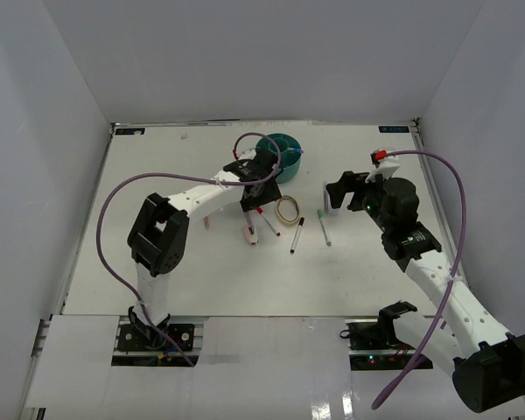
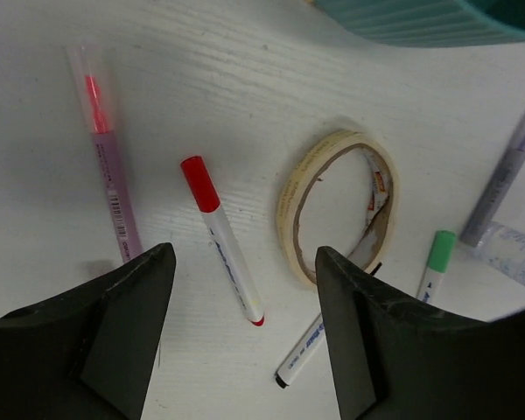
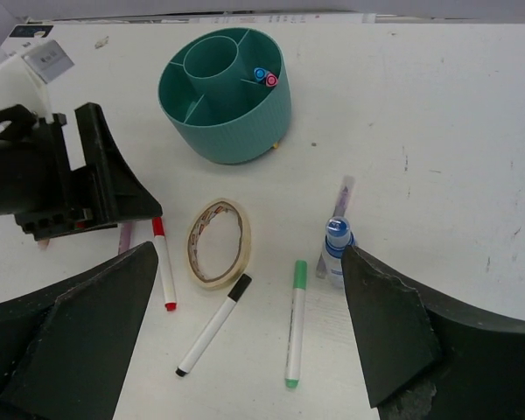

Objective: Sort the stationery into containers
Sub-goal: Pick up the pen from the center of the board.

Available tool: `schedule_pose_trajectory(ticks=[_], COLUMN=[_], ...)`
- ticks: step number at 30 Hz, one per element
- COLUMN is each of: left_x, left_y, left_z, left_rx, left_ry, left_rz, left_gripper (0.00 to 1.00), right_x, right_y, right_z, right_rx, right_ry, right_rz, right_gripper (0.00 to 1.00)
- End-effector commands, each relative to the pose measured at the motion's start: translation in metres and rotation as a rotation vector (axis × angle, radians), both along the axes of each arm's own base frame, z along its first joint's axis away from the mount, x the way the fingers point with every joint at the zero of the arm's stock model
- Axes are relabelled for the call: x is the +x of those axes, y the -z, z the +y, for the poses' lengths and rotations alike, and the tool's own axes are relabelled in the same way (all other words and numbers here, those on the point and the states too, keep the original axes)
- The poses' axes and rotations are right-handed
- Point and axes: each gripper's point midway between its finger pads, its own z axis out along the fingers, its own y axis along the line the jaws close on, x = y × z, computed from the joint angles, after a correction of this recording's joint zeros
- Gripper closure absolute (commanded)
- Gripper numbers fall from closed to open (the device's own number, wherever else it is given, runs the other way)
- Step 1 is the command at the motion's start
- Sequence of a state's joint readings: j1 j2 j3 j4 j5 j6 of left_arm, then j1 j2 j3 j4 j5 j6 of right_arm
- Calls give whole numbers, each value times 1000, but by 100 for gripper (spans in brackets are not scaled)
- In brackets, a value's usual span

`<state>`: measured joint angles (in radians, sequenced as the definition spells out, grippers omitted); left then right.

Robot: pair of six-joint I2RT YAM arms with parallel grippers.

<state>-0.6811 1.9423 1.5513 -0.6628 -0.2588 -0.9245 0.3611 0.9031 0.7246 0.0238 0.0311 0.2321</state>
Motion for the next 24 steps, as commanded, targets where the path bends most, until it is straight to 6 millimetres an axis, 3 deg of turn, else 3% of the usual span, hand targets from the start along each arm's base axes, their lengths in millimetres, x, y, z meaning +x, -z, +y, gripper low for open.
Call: schedule_pose_trajectory(ticks=[1,11,24], left_x=[-8,-15,-18], left_y=[3,37,58], left_z=[8,6,-3], left_rx=[55,68,87], left_ry=[-80,-119,-113], left_rz=[35,106,136], left_gripper=[25,37,40], right_x=[1,-4,-8], right_y=[-11,-14,-16], right_z=[1,5,5], right_rx=[29,40,38], right_ry=[3,-11,-7], right_rz=[-39,-69,-93], right_gripper=[9,9,9])
